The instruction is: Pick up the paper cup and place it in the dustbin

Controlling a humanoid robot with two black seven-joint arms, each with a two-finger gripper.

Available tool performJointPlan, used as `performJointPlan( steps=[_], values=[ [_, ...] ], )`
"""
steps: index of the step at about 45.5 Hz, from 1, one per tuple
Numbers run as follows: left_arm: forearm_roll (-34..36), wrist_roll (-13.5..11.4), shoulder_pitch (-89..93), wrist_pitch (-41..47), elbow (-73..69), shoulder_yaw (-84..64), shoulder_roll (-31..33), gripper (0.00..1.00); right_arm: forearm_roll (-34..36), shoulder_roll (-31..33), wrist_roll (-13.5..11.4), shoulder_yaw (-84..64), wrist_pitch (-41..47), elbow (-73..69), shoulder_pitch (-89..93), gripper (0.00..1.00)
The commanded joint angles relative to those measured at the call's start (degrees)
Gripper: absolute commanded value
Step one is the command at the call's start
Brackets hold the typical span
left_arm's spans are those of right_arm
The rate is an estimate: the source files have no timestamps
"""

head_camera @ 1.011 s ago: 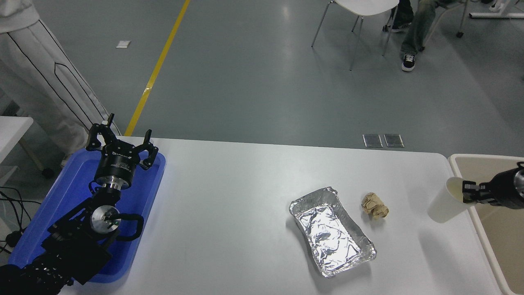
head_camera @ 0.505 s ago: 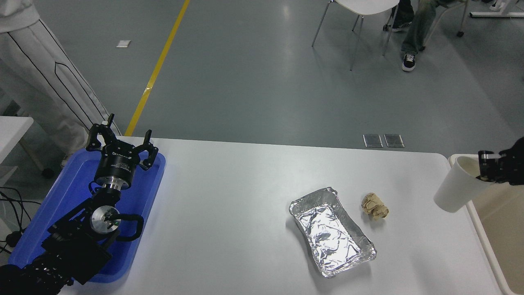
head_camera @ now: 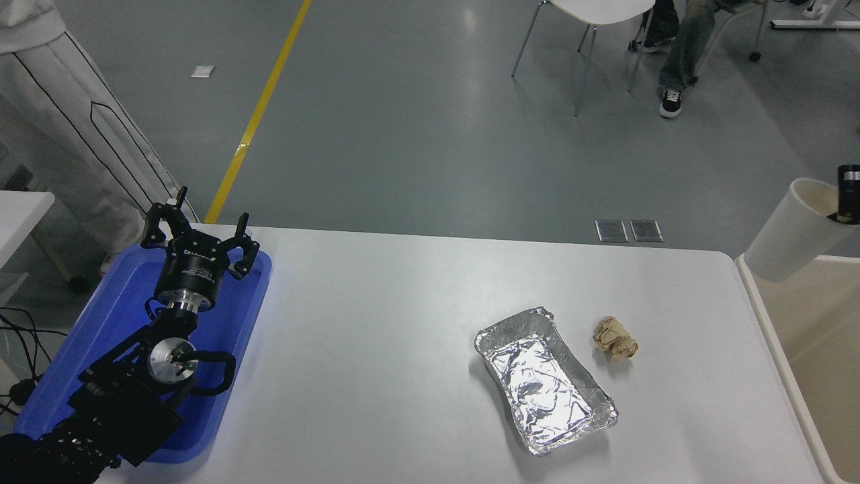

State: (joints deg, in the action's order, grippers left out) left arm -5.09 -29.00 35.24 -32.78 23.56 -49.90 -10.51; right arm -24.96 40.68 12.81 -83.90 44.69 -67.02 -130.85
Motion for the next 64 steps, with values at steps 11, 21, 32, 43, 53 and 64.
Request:
performJointPlan(
  steps=[11,21,32,43,53,64],
  values=[
    [0.0,0.0,0.0,0.0,0.0,0.0,0.1,1.0,0.2,-1.4,-0.1,-2.8,0.3,0.7,-2.1,0.0],
    [0.0,0.0,0.0,0.0,0.0,0.1,0.1,1.0,-0.1,4.2,-0.1,-5.4,0.3,4.4,-1.8,0.0],
    [0.0,0.0,0.0,0.0,0.0,0.0,0.1,1.0,-3.1,12.7,-0.1,-7.9,0.3,11.8,-0.2,0.0],
    [0.0,0.0,0.0,0.0,0.0,0.1,0.0,1.0,-3.8,16.4,0.0,-10.4,0.3,16.7,2.4,0.0],
    [0.0,0.0,0.0,0.0,0.0,0.1,0.1,1.0,-3.3,17.0,0.0,-8.0,0.3,20.4,10.2,0.0],
    [0.0,0.0,0.0,0.0,-0.1,0.1,0.0,1.0,-2.5,17.2,-0.1,0.1,0.3,21.6,22.2,0.0]
  ],
)
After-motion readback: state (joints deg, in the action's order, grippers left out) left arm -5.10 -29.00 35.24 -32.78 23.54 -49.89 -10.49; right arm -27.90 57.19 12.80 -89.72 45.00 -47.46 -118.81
